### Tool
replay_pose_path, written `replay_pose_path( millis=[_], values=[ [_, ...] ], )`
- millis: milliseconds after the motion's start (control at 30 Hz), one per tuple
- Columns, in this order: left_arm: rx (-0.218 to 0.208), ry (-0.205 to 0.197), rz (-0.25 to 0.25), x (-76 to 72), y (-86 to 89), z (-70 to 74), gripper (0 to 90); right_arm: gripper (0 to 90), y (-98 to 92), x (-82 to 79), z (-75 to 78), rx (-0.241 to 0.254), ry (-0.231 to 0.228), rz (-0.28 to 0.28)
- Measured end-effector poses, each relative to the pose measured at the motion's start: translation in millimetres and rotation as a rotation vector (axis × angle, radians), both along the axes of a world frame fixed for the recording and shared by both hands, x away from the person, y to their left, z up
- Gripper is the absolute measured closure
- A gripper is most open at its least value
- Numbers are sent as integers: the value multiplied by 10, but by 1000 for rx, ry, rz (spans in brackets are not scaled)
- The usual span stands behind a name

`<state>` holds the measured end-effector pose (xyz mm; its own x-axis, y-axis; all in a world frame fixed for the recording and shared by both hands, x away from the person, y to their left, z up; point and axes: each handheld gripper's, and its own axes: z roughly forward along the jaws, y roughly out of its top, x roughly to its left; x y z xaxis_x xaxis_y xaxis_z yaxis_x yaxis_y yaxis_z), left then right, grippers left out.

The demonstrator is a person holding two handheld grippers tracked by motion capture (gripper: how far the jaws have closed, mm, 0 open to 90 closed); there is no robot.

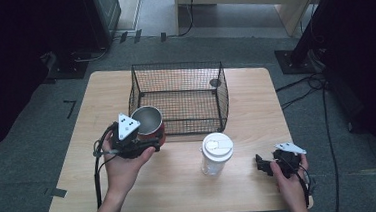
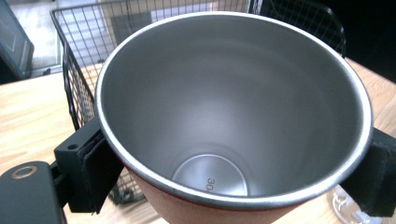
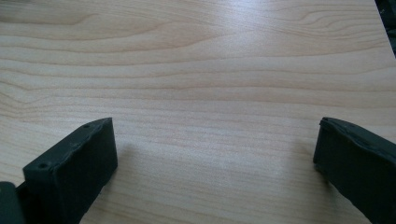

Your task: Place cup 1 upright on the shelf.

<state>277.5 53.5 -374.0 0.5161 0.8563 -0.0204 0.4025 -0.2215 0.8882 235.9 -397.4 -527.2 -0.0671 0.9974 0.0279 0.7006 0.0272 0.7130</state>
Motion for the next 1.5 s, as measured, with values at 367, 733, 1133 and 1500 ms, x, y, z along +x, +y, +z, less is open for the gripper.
replay_pose_path(
  millis=[367, 733, 1133, 1500],
  values=[
    [-49, -76, -1, 112, -61, 66, 83, 0, 0, 0, 0, 0, 0, 0],
    [-57, -119, 5, 304, -134, 163, 83, 0, -1, 0, 1, 0, 0, 0],
    [-43, -146, 39, 596, -224, 44, 84, 0, -3, 1, 0, 0, -1, 1],
    [-40, -156, 69, 796, -281, -35, 84, 0, -3, 0, 0, 1, -1, 1]
  ],
)
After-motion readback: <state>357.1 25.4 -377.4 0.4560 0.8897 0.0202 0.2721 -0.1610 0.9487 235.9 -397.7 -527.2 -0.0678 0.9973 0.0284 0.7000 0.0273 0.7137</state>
